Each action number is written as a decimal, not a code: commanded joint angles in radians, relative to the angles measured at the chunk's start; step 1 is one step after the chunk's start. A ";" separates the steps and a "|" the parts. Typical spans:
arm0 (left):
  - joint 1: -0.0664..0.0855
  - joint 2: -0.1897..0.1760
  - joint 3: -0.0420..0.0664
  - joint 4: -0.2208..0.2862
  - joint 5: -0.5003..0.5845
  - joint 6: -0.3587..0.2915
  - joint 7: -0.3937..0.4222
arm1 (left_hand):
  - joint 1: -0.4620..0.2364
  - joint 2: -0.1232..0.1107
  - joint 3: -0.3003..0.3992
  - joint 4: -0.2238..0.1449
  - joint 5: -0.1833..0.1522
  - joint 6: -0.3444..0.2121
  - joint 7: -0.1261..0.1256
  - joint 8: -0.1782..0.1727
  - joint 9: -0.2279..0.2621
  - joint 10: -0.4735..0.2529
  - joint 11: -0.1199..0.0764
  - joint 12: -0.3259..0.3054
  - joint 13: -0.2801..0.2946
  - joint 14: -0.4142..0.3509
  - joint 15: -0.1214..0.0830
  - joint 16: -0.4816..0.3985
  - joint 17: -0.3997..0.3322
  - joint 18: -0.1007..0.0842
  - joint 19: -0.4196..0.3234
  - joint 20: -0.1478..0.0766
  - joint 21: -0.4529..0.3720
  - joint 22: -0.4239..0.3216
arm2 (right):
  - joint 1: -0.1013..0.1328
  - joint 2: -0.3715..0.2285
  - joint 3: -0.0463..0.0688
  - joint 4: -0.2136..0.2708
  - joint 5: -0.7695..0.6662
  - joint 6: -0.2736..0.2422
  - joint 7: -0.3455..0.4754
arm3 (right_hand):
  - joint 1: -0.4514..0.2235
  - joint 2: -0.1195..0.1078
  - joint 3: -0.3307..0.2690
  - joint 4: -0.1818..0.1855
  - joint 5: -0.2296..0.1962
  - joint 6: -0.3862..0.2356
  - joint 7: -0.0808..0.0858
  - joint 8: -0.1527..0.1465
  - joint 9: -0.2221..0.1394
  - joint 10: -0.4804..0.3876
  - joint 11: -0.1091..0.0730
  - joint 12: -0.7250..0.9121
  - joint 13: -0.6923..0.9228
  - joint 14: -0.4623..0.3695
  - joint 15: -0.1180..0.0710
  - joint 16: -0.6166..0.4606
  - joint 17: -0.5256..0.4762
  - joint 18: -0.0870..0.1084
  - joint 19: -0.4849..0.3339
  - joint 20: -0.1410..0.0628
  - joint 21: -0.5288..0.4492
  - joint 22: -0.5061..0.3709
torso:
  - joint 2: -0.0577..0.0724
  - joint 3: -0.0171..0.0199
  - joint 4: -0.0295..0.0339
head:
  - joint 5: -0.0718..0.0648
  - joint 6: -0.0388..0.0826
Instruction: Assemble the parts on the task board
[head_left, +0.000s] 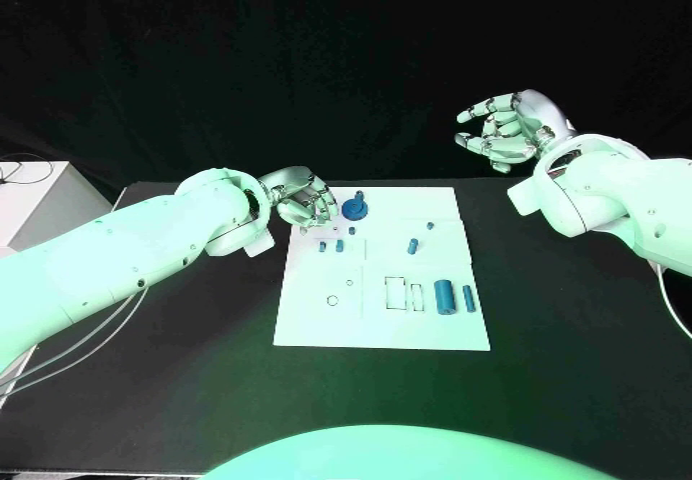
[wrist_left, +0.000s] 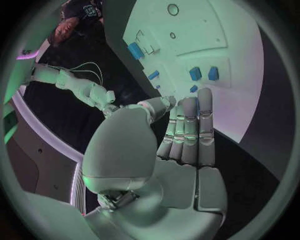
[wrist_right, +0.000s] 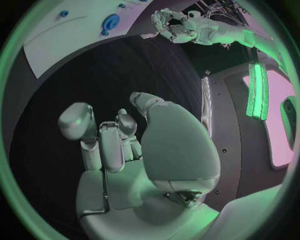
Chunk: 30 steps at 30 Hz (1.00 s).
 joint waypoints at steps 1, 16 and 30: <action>0.002 0.021 -0.012 -0.023 -0.070 -0.109 0.150 | -0.019 -0.008 -0.021 0.007 -0.018 0.022 -0.007 -0.017 -0.020 0.027 -0.008 -0.006 -0.013 0.064 -0.006 0.073 0.055 0.003 0.053 -0.001 0.045 0.046 | 0.000 0.003 0.000 -0.004 0.001 0.002 0.018 | -0.010 -0.002 0.015 -0.003 0.004 -0.004 0.000 0.008 0.000 -0.061 -0.007 -0.070 -0.092 0.000 -0.008 -0.053 -0.056 0.017 -0.025 -0.004 -0.088 -0.067 | 0.000 0.0004 0.0007 | -0.001 0.012; 0.007 0.157 -0.090 -0.172 -0.371 -0.203 0.223 | -0.022 -0.044 -0.041 0.031 -0.097 0.086 -0.033 -0.083 -0.070 0.015 -0.007 -0.074 -0.067 0.215 -0.006 0.388 0.276 -0.031 0.159 -0.005 0.199 0.226 | 0.000 0.013 0.000 -0.013 0.008 0.004 0.029 | -0.028 -0.016 0.068 -0.029 0.003 -0.003 -0.005 0.026 0.005 -0.130 -0.014 -0.358 -0.416 -0.080 -0.016 -0.352 -0.308 0.059 -0.075 -0.012 -0.474 -0.365 | 0.003 -0.0004 -0.0040 | -0.005 0.037; 0.014 0.210 -0.103 -0.233 -0.502 -0.179 0.170 | -0.004 -0.064 -0.028 0.025 -0.096 0.068 -0.047 -0.152 -0.092 -0.044 -0.004 -0.212 -0.144 0.267 -0.028 0.448 0.298 -0.052 0.240 -0.019 0.311 0.352 | 0.000 0.014 0.000 -0.006 0.006 -0.001 0.030 | -0.031 -0.017 0.068 -0.031 0.004 -0.004 -0.005 0.026 0.004 -0.126 -0.015 -0.367 -0.426 -0.070 -0.017 -0.340 -0.291 0.059 -0.065 -0.013 -0.478 -0.370 | 0.003 -0.0012 -0.0032 | -0.012 0.043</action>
